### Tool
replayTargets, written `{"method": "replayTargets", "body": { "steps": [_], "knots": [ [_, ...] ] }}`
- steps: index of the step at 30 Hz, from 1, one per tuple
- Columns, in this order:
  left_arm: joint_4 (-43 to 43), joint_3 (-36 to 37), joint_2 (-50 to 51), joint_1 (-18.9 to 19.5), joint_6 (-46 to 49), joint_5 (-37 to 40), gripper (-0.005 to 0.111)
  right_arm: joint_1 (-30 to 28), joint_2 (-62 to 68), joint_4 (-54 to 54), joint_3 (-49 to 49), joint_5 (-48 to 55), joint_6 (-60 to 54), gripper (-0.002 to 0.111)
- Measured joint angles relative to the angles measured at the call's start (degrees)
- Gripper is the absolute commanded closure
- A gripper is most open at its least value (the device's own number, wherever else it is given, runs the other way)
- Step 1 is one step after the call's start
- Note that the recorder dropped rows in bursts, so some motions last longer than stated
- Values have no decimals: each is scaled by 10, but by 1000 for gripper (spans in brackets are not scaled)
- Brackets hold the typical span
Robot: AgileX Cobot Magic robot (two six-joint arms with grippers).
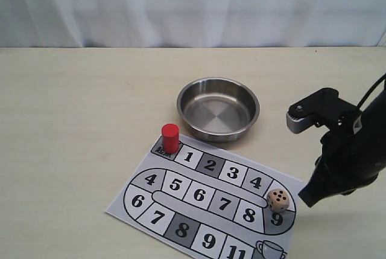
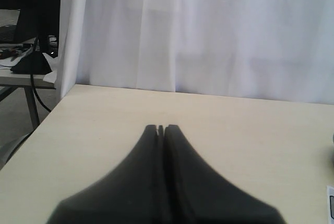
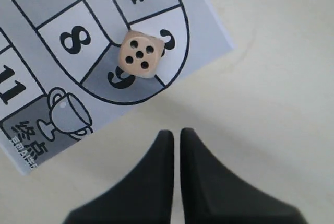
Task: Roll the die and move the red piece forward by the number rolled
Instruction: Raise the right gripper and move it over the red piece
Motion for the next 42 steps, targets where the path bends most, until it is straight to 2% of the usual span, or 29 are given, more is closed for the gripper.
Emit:
{"method": "replayTargets", "body": {
  "steps": [3,13,31,35,42],
  "knots": [
    [0,0,0,0,0,0,107,2,0,14,45,-55,-26,104],
    [0,0,0,0,0,0,107,3,85,70,60,-82,-126,104],
    [0,0,0,0,0,0,107,3,109,75,59,-98,-137,104],
    [0,0,0,0,0,0,107,3,109,75,48,-71,-137,104],
    [0,0,0,0,0,0,107,3,109,88,-29,15,-116,104]
  ]
}}
